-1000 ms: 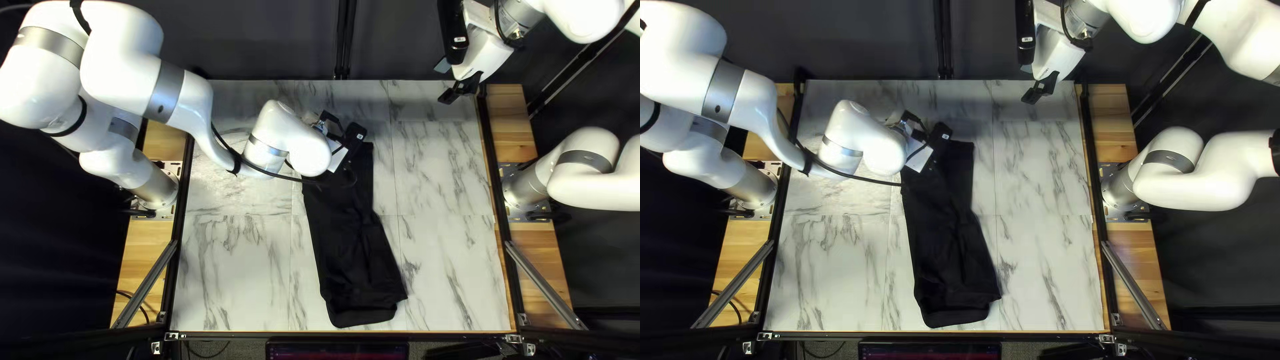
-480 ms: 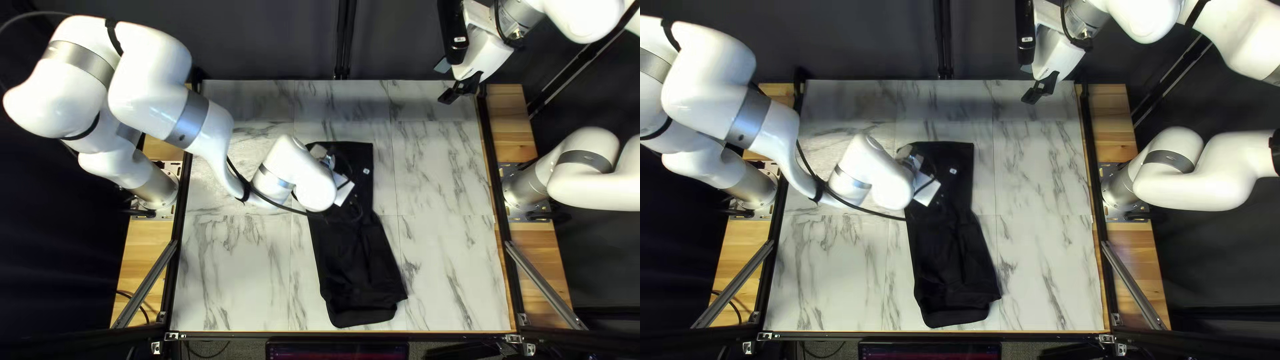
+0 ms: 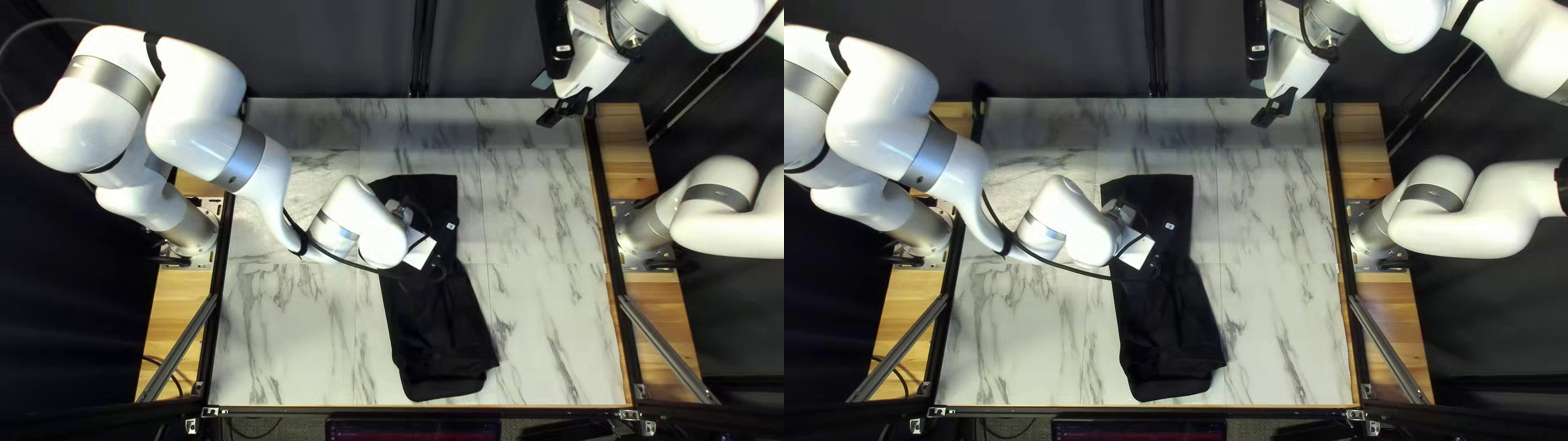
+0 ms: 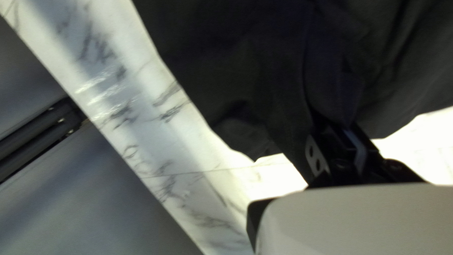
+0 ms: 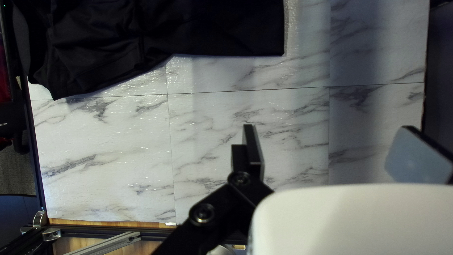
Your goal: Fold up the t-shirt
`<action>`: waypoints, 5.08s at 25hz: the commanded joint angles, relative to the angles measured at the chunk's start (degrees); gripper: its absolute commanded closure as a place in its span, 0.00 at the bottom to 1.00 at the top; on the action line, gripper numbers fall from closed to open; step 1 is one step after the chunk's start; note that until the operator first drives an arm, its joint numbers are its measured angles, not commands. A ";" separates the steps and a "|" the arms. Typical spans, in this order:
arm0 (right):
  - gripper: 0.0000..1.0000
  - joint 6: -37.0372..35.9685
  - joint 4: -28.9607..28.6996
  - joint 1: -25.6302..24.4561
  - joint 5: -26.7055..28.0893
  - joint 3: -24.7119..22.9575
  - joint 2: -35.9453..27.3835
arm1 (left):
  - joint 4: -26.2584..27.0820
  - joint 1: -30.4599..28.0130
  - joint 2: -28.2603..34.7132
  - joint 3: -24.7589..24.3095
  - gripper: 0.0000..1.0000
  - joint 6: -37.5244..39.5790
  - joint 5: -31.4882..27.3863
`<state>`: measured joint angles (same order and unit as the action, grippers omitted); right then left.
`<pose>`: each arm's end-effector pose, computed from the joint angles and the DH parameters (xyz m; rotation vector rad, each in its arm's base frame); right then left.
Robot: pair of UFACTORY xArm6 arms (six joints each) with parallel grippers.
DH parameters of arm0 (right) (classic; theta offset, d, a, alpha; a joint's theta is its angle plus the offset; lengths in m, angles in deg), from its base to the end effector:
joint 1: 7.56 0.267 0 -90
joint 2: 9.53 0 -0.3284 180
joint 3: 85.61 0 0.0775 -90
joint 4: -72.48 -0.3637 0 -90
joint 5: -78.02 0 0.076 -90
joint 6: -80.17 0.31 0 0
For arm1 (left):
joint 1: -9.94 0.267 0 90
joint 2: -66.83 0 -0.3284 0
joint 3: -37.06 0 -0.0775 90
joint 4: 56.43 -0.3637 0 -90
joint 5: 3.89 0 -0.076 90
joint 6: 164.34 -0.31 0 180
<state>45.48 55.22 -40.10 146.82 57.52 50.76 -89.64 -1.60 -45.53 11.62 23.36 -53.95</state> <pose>0.3437 -0.1272 0.3132 -2.9822 0.0557 -0.5503 0.4933 0.0049 0.0566 -2.6325 0.6380 0.0841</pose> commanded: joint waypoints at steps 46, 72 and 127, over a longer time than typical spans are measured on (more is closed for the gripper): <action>0.00 0.00 0.00 0.00 0.00 0.00 0.00 | -14.21 13.68 3.51 -11.38 0.00 1.34 15.72; 0.00 0.00 0.00 0.00 0.00 0.00 0.00 | -20.87 18.02 6.28 -14.48 0.00 2.57 19.07; 0.00 0.00 0.00 0.00 0.00 0.00 0.00 | -23.82 20.69 9.38 -16.61 0.00 1.61 17.51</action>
<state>45.48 55.22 -40.10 146.82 57.52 50.76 -113.31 19.97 -36.16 -4.57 23.72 -36.25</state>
